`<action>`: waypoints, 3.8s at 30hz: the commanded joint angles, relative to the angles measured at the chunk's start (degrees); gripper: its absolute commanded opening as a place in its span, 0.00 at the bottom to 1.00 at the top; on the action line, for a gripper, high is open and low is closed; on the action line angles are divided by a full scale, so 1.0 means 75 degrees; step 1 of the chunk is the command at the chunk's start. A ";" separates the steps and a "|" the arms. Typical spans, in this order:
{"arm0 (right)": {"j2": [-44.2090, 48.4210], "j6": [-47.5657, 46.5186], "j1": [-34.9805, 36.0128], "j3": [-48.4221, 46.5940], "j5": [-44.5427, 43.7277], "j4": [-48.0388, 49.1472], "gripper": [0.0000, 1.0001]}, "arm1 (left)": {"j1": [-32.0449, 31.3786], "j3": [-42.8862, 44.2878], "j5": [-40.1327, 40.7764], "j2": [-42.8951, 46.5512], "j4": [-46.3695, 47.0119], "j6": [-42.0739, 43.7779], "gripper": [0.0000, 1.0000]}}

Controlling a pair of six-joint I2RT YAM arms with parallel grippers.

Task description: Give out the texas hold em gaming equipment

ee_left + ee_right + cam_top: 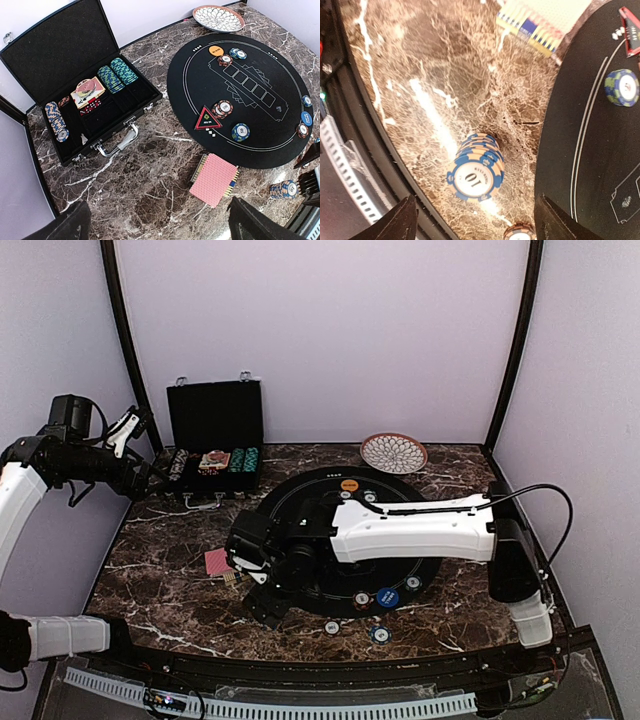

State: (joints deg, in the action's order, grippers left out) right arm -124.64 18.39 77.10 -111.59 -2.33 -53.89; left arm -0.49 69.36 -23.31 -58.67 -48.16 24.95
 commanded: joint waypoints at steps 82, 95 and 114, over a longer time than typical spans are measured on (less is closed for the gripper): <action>-0.0516 0.0082 -0.1450 -0.0741 -0.0492 0.0124 0.15 | 0.0042 -0.0012 0.0065 0.0317 -0.0272 0.0254 0.99; -0.1437 0.0244 -0.1514 -0.0807 -0.0639 0.0401 0.17 | 0.0042 -0.0043 0.0045 0.0317 -0.0260 0.0271 0.99; -0.2001 0.0351 -0.1641 -0.0919 -0.0675 0.0634 0.43 | 0.0042 -0.0062 0.0062 0.0243 -0.0188 0.0289 0.99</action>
State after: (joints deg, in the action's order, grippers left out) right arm -138.28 20.14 65.56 -118.24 -6.83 -51.81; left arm -0.49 69.28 -22.90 -57.34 -49.45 26.41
